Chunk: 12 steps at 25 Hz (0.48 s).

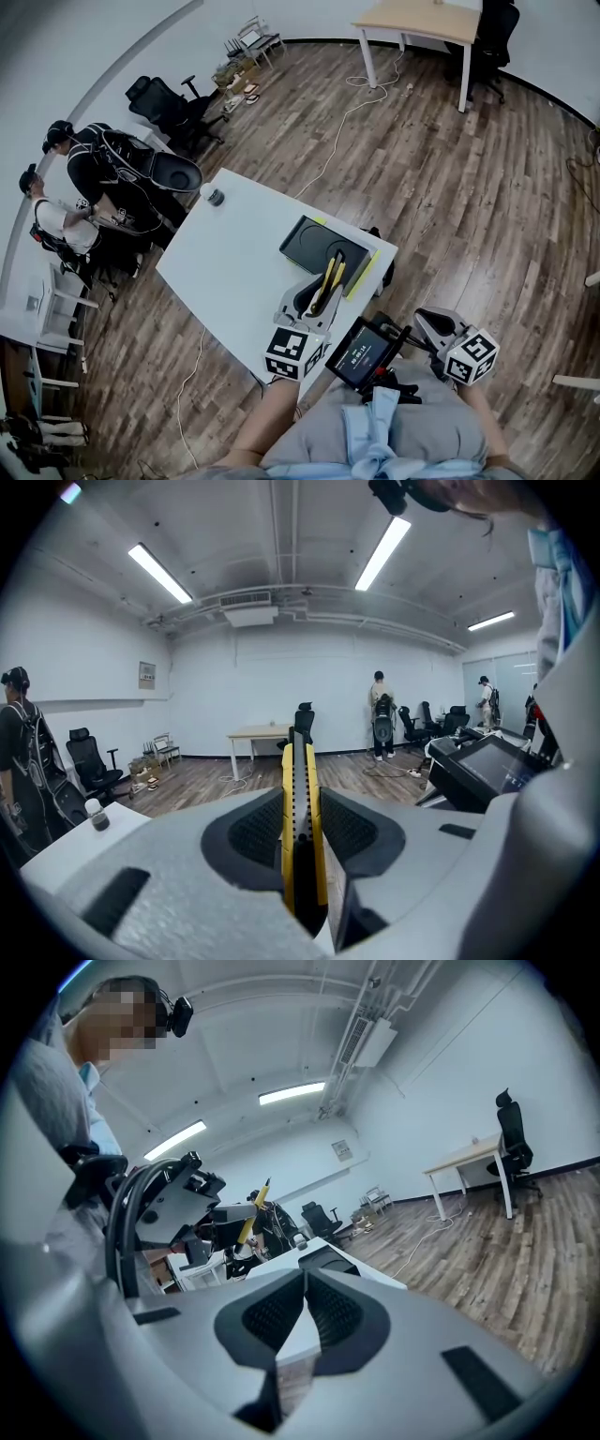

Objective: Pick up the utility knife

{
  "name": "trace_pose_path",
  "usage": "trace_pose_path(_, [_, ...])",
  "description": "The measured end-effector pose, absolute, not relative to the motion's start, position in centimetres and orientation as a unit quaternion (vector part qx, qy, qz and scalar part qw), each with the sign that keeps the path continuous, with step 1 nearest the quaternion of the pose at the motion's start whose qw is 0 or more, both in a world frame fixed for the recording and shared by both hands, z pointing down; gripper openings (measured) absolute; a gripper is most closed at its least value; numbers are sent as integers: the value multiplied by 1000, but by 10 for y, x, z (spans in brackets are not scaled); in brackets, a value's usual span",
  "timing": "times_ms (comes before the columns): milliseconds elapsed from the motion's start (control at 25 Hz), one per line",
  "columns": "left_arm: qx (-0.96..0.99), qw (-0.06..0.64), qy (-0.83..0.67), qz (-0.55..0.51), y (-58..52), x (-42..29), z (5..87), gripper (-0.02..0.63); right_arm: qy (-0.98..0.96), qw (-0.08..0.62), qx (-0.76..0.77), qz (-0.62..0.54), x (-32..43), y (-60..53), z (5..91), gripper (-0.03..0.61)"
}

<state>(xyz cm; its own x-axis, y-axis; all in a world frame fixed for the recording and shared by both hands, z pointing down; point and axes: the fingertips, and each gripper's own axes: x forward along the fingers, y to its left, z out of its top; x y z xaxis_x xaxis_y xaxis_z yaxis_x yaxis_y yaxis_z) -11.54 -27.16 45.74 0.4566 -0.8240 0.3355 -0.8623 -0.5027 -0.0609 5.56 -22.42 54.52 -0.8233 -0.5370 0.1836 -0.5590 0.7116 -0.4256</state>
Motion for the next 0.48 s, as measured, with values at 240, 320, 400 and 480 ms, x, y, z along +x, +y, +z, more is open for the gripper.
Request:
trace_pose_path(240, [858,45,-488,150,-270,-105,445,130,-929,22,292,228,57,-224,543,31])
trace_pose_path(320, [859,44,-489,149,-271,-104,443,130,-929,23,292,225,57,-224,542,29])
trace_pose_path(400, [858,44,-490,149,-272,-105,443,130,-930,24,292,222,56,-225,541,29])
trace_pose_path(480, [858,45,-490,150,-272,-107,444,130,-930,25,292,221,55,-224,540,29])
